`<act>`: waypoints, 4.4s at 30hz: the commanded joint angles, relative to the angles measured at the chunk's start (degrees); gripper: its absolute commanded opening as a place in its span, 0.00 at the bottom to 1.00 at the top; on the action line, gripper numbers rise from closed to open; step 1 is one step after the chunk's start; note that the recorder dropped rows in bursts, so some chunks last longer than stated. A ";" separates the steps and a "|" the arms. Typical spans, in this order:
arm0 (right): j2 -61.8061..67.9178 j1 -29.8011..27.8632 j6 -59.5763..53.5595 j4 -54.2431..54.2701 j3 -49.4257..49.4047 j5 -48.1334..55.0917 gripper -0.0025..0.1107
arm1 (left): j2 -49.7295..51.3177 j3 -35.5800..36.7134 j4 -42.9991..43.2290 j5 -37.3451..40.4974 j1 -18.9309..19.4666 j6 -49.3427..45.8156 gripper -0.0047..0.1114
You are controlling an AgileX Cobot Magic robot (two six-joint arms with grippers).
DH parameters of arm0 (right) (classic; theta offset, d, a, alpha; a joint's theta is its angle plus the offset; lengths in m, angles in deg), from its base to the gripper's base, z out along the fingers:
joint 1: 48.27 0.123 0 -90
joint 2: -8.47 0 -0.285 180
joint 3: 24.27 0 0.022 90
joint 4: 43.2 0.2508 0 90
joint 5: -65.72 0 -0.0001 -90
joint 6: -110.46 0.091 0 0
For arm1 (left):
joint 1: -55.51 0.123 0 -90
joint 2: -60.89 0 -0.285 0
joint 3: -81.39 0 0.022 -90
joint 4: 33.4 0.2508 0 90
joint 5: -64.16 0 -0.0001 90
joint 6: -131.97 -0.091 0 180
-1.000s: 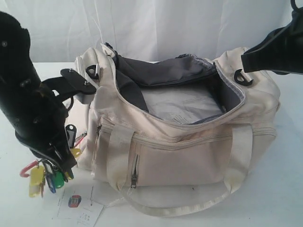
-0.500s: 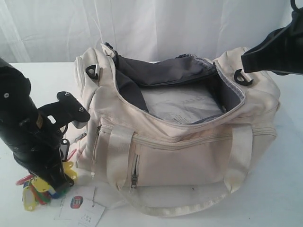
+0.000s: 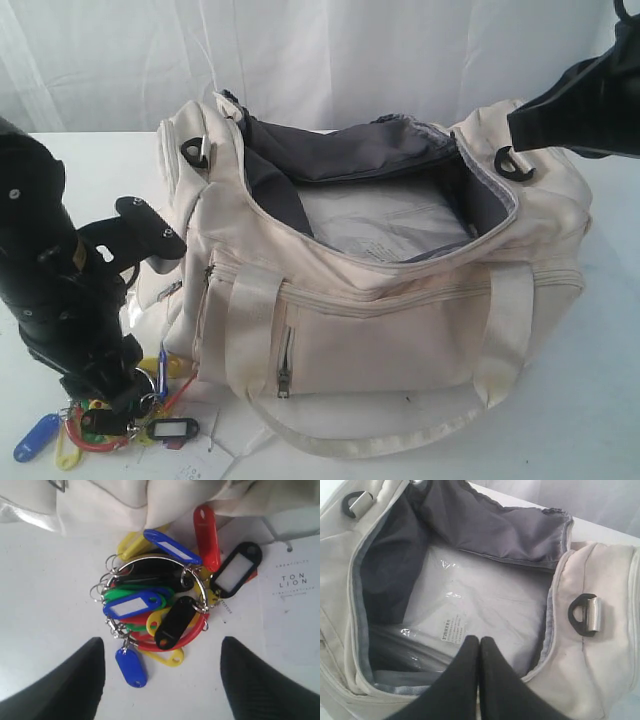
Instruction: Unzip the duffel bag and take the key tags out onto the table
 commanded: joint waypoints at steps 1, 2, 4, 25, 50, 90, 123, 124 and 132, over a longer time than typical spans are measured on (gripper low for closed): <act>-0.36 -0.20 -0.45 0.46 -0.30 -0.39 0.02 | -0.69 -4.29 0.05 7.75 -0.23 0.48 0.63; -0.36 -0.20 -0.45 0.46 -0.30 -0.52 0.02 | -0.95 -5.48 -0.19 9.18 -0.23 0.48 0.63; -0.36 -0.20 -0.45 0.46 -0.30 -0.52 0.02 | -1.48 -7.34 -1.31 10.79 -0.23 0.81 0.61; -0.36 -0.20 -0.45 2.29 -0.30 -1.78 0.02 | -40.15 -8.83 -4.96 14.94 -0.23 13.22 0.04; -15.63 -0.20 5.06 -3.39 -11.65 -5.41 0.02 | -69.59 21.50 -15.99 -3.57 1.49 8.82 0.04; -15.63 -0.20 6.04 -3.39 -11.65 -5.41 0.02 | -83.35 46.48 -16.02 -18.81 30.07 8.82 0.04; -15.63 -0.20 5.99 -3.39 -11.65 -5.66 0.02 | -83.35 54.54 -16.00 -32.26 29.93 6.34 0.04; -15.63 -0.20 5.99 -3.39 -11.65 -5.66 0.02 | -83.35 54.54 -16.00 -31.98 29.93 4.43 0.04; -15.63 -0.20 5.99 -3.39 -11.65 -5.66 0.02 | -83.35 54.54 -16.00 -32.09 29.93 -2.95 0.04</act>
